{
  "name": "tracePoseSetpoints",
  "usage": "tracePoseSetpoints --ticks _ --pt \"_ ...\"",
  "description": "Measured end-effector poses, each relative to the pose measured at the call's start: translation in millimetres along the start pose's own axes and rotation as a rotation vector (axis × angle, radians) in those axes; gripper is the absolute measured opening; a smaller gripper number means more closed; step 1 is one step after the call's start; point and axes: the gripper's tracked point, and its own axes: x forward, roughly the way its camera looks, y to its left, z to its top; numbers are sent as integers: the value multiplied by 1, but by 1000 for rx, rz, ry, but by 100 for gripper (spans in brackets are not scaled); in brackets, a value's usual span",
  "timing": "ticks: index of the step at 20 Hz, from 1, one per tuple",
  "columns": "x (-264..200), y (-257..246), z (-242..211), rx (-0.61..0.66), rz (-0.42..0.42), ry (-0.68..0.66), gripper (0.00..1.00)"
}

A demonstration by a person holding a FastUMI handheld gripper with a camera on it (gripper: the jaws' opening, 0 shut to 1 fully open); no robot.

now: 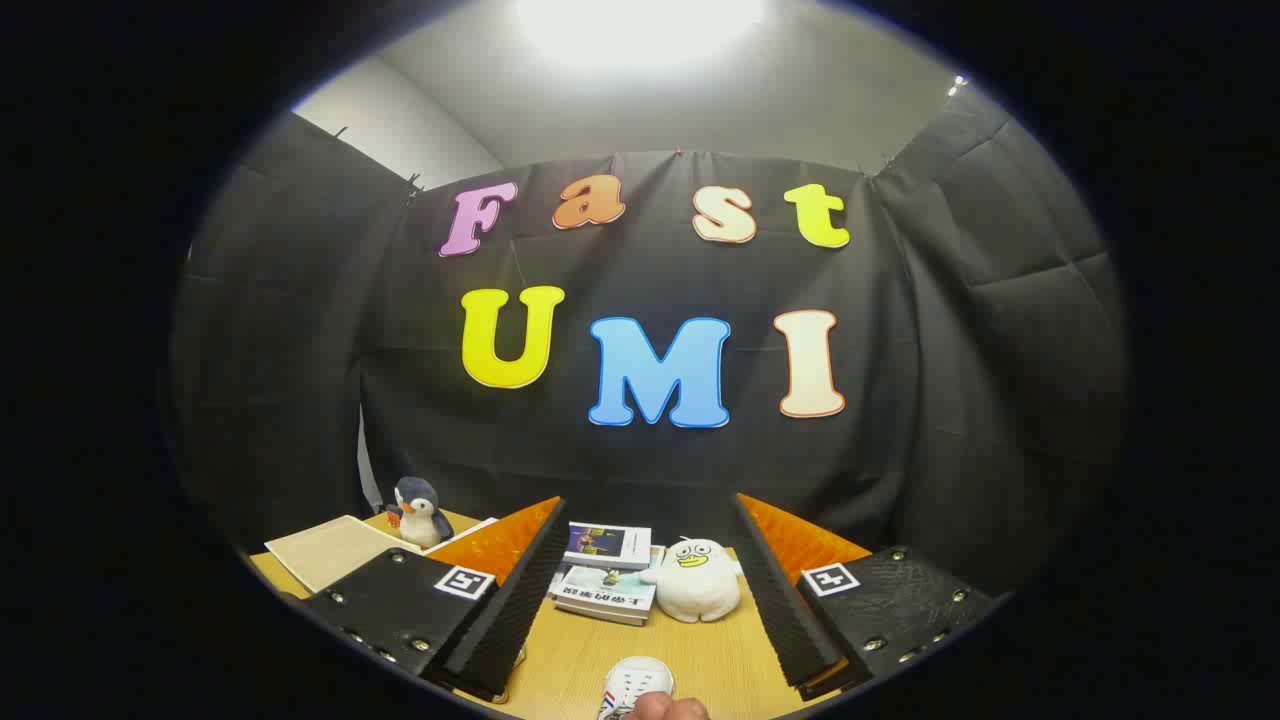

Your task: Open the storage box then place both shoes into the box .Put the left shoe in first, then the right shoe, with the right side of both shoes facing outward in a uniform manner.

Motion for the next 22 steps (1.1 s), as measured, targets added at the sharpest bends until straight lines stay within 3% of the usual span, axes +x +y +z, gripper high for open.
tracePoseSetpoints --ticks 11,22 --pt "4 -8 2 -12 -20 5 96" --pt "11 5 -15 14 14 39 96"
